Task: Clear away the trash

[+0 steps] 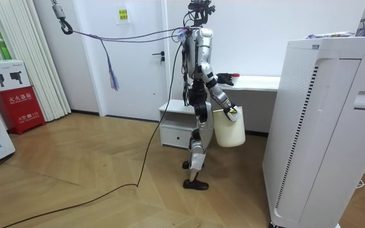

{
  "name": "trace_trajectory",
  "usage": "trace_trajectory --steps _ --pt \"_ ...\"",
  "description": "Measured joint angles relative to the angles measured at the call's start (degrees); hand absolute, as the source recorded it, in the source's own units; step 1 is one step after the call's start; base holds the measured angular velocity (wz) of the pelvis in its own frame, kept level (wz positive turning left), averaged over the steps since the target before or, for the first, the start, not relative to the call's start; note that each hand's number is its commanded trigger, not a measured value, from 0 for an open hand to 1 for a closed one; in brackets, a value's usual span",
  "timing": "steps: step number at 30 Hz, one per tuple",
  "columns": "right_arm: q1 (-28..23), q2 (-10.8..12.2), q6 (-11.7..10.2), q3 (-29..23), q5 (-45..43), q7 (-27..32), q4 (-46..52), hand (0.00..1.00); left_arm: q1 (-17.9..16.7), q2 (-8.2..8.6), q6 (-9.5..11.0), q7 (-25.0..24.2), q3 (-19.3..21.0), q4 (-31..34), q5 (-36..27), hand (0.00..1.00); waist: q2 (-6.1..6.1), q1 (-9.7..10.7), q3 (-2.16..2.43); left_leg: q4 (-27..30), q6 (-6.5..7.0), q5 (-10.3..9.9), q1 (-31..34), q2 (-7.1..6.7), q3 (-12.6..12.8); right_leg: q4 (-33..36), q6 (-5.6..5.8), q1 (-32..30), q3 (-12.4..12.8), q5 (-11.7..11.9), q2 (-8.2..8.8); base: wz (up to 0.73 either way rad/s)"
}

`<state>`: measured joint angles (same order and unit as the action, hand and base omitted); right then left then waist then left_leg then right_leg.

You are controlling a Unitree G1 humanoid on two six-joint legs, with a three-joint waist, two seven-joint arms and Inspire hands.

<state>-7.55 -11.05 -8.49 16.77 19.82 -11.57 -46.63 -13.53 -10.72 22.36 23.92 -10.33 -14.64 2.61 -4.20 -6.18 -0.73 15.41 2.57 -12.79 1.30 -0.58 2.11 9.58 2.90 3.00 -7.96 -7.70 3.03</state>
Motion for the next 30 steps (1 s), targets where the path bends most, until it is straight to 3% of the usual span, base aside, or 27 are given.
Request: trace_trajectory --steps 4,12,19,23,24,25,26,30 --pt "-0.13 0.0 0.0 0.0 0.04 0.12 0.36 1.0 0.36 -0.09 0.14 -0.64 -0.15 -0.1 -2.98 0.0 0.05 0.08 -0.03 -0.13 0.0 0.0 -0.57 -0.01 0.04 -0.01 0.0 0.41 -0.03 0.0 0.06 0.0" --pt "-0.15 0.01 0.31 -0.05 0.02 -0.02 0.67 1.0 2.55 0.06 -0.51 -0.33 0.23 -2.28 -3.17 0.0 0.38 0.49 -0.26 -0.11 -0.05 0.04 -1.07 0.02 0.35 -0.03 0.0 0.91 -0.08 0.0 0.05 -0.02" --pt "-0.56 -0.04 0.92 -0.07 -0.1 -0.07 2.58 1.0 3.15 0.44 -2.37 0.41 1.24 -2.28 -3.19 0.0 1.86 1.72 -0.37 -0.16 -0.04 0.03 -1.53 0.15 0.8 0.09 -0.05 1.01 0.12 0.03 0.05 -0.02" --pt "-0.67 -0.08 0.92 -0.18 -0.16 -0.03 2.58 1.0 4.19 0.54 -2.4 0.44 1.29 -2.27 -3.19 0.0 2.15 1.92 -0.28 -0.31 -0.05 0.03 -1.85 0.55 1.12 0.11 -0.05 0.98 0.1 0.03 0.04 -0.03" --pt "-0.76 -0.08 0.92 -0.18 -0.26 -0.03 2.58 1.0 4.27 0.54 -2.41 0.43 1.31 -2.27 -3.19 0.08 2.17 1.95 -0.25 -0.48 -0.05 0.03 -1.97 0.56 1.22 0.11 -0.06 1.03 0.1 0.03 0.03 -0.09" --pt "-1.09 -0.08 0.92 -0.19 -0.88 -0.01 2.65 1.0 4.32 0.54 -2.42 0.42 1.33 -2.27 -3.2 0.93 2.18 2.01 -0.1 -0.67 -0.05 0.03 -2.12 0.6 1.46 0.12 -0.06 1.14 0.01 0.03 0.03 -0.07" --pt "-1.56 -0.07 0.92 -0.22 -1.52 0.12 2.99 1.0 4.42 0.54 -2.44 0.39 1.38 -2.27 -3.2 1.0 2.19 2.29 -0.07 -0.75 -0.05 0.03 -2.21 0.61 1.52 0.13 -0.06 1.19 -0.03 0.03 0.02 -0.05" --pt "-1.89 -0.06 0.92 -0.23 -2.46 0.28 3.09 1.0 4.51 0.57 -2.48 0.43 2.41 -2.26 -3.24 1.0 2.25 2.87 -0.04 -0.95 -0.05 0.03 -2.46 0.72 2.15 0.21 -0.07 0.97 -0.04 0.03 0.03 -0.09"
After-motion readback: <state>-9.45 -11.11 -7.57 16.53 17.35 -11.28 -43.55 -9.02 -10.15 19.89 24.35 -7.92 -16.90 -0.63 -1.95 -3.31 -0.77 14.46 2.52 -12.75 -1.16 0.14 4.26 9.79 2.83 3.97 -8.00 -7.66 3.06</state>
